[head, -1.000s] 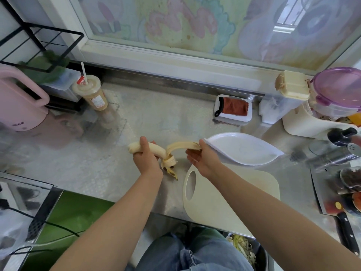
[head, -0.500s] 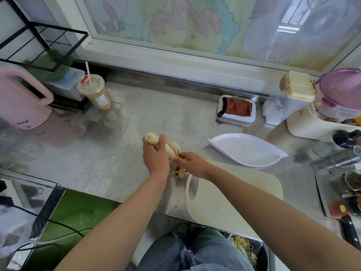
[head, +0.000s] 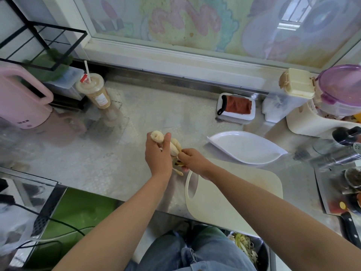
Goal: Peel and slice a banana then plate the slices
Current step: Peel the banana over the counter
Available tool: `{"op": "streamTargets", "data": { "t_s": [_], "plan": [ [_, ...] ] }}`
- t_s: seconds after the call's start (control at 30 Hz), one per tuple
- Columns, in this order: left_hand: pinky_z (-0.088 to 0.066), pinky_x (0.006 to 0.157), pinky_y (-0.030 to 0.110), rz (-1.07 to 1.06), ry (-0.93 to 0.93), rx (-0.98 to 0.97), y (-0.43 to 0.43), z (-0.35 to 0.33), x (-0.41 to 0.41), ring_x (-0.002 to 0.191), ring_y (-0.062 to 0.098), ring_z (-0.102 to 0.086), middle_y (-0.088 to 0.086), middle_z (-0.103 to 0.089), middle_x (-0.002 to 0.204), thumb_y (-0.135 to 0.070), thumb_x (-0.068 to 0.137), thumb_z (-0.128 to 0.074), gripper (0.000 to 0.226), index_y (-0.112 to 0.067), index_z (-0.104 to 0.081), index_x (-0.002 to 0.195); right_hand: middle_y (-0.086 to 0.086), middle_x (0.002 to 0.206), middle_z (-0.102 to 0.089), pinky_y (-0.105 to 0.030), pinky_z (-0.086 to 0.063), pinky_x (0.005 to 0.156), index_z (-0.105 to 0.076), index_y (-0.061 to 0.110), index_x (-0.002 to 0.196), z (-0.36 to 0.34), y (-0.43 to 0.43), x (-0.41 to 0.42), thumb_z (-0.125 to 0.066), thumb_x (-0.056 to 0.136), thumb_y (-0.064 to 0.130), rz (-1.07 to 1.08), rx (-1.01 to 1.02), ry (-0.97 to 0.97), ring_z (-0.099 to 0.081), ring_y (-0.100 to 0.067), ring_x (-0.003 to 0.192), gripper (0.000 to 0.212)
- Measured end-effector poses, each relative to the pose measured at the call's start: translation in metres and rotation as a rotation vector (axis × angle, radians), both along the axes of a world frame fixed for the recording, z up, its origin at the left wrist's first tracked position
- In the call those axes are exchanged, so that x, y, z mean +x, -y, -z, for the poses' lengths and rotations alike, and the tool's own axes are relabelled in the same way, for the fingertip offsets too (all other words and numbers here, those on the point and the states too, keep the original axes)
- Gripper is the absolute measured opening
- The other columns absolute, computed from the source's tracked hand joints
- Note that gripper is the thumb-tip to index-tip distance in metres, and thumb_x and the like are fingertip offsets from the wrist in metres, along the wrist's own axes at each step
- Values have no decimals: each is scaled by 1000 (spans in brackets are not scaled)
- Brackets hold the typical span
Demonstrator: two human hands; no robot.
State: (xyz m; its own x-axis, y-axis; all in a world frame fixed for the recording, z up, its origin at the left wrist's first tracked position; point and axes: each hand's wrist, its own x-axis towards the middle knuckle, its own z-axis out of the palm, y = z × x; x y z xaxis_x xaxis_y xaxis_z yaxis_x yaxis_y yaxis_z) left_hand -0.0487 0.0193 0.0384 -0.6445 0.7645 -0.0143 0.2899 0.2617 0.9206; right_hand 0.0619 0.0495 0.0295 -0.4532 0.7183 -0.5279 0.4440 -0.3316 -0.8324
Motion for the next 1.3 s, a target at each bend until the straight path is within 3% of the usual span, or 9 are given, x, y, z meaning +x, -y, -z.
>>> {"op": "streamTargets", "data": {
  "t_s": [0.17,0.4,0.57,0.63,0.77,0.87,1.07,1.2,1.3],
  "plan": [
    [-36,65,14,-17,39,-32,1,0,4,74,4,-55,-5,-60,86,-41,94,-55,26,-17,-49,98,-6,76,-50,-34,-37,68,-50,9,76,4,0,0,-43,91,19,-53,118,129,-46,-19,72,19],
    [-49,84,36,-30,157,-53,-5,4,0,86,16,-60,-8,-60,88,-43,94,-54,27,-18,-49,104,-10,83,-61,-36,-44,70,-55,8,82,5,3,3,-46,87,22,-98,187,181,-53,-20,75,18],
    [-57,79,44,-108,513,-45,-12,9,-13,96,23,-64,4,-65,100,-43,94,-53,22,-25,-50,105,-8,88,-64,-34,-45,72,-57,9,91,8,5,12,-38,77,30,-83,196,120,-55,-19,77,32],
    [-57,66,37,-141,660,-44,-14,9,-21,89,25,-65,13,-63,97,-40,96,-51,22,-19,-50,105,-10,95,-64,-36,-46,77,-58,10,98,11,3,17,-36,80,29,-73,185,102,-56,-20,82,35],
    [-55,66,37,-162,780,-74,-11,10,-35,63,20,-64,11,-61,80,-41,98,-48,33,-12,-46,114,3,72,-52,-23,-39,63,-49,16,77,8,-8,24,-34,96,19,44,103,23,-46,-10,65,24],
    [-56,68,37,-178,753,-102,-7,12,-44,55,17,-64,9,-62,77,-41,97,-50,38,-9,-47,118,-1,80,-58,-18,-44,66,-55,16,84,0,-18,16,-32,98,18,54,61,-87,-53,-9,69,27],
    [-58,64,39,-170,671,-143,6,17,-60,79,26,-64,18,-62,97,-42,95,-53,43,-9,-49,123,-6,90,-49,-30,-42,78,-49,12,85,2,-31,-16,-39,84,22,222,-2,-224,-48,-20,84,15],
    [-56,82,52,-139,619,-216,11,20,-60,94,28,-65,14,-64,104,-51,89,-56,40,-20,-51,114,-7,101,-54,-29,-51,70,-54,4,115,38,-18,-14,-48,90,26,121,-204,129,-55,-22,88,34],
    [-53,88,54,-91,535,-315,13,31,-60,97,34,-65,12,-66,107,-74,62,-55,71,-24,-51,113,-12,112,-57,-45,-49,94,-52,1,126,46,-14,-9,-52,87,30,66,-9,303,-56,-29,102,49]
  ]
}}
